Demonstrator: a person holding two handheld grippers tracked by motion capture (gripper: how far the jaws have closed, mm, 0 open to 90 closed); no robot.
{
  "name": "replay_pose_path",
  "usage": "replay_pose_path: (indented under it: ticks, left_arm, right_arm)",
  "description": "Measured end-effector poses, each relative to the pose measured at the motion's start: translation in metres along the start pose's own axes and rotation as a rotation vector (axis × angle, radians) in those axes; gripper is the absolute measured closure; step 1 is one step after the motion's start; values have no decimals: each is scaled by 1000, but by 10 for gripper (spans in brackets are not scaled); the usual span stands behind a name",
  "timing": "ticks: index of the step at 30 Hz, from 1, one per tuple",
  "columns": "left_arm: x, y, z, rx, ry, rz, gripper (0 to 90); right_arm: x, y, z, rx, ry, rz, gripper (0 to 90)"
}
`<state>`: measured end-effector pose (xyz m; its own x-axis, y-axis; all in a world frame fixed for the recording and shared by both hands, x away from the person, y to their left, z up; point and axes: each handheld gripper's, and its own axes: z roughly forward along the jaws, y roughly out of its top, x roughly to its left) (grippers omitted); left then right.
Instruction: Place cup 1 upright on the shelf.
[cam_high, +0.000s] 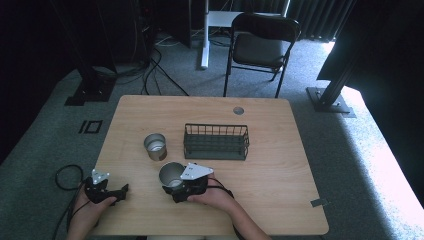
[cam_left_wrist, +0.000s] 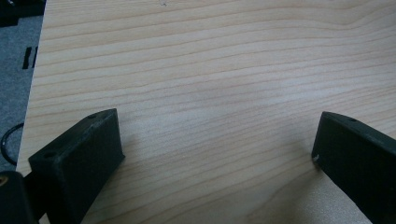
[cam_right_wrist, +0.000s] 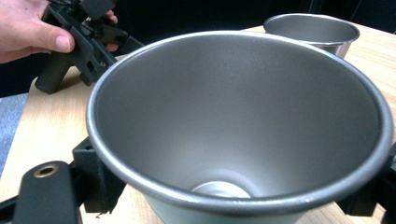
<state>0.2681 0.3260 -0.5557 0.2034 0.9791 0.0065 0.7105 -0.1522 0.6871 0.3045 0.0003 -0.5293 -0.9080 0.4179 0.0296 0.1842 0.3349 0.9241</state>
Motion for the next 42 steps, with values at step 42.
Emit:
replay_pose_path:
  ticks: [42]
  left_arm:
    - [0, 0, 0, 0, 0, 1, 23]
  right_arm:
    - [-17, 57, -52, -66, -56, 32, 146]
